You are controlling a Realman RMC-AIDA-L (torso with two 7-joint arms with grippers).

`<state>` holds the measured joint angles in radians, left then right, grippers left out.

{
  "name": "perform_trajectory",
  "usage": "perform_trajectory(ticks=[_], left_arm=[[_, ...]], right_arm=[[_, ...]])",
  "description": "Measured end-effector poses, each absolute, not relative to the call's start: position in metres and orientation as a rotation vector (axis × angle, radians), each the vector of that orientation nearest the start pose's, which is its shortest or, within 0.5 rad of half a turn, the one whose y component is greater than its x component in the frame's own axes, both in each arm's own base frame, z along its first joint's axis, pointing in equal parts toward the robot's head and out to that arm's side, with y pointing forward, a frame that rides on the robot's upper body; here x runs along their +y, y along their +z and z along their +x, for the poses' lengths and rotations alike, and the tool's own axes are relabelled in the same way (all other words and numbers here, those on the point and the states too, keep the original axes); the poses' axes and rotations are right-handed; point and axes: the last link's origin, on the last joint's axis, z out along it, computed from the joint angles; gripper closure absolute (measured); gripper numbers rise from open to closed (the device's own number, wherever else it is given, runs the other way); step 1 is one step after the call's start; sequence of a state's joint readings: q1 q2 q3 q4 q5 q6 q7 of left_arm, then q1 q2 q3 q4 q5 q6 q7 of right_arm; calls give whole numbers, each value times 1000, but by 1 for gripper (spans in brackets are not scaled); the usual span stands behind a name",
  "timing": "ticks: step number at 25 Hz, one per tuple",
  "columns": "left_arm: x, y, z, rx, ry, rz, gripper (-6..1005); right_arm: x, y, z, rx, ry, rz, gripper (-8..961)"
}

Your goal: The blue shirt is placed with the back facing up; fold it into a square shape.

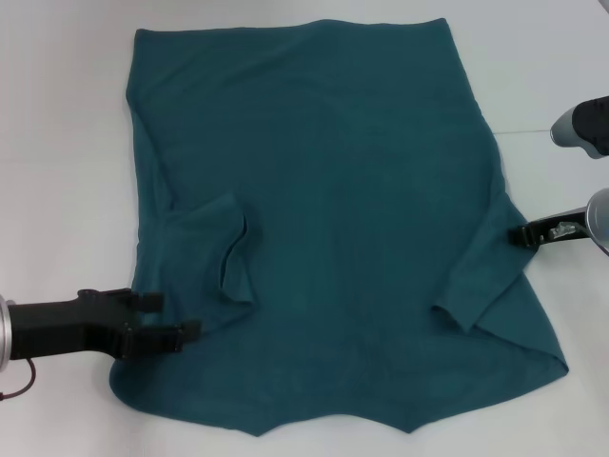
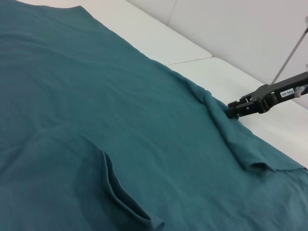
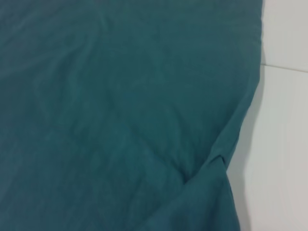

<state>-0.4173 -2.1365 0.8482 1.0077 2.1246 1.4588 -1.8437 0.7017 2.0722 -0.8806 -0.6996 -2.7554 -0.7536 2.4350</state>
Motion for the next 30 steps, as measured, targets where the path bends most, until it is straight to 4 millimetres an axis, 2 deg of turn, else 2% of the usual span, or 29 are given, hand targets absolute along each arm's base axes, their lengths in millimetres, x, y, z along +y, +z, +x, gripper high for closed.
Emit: perform_trajectory(ticks=[9,14,20,30], left_arm=[[329,12,-266,-976,-410,-2613,172],[329,12,-267,-978,-409,-2612,172],[328,11,-267,-979,-410,-2611,171],[328,11,-267,-975,-408,-2615,171]], right_arm=[[429,29,308,1164,-91,-1951,687],[431,37,298,1167,-37,-1960,917],[434,42,282,1175,21,-1997,932],[442,29,255,1227,107,-2045,919]])
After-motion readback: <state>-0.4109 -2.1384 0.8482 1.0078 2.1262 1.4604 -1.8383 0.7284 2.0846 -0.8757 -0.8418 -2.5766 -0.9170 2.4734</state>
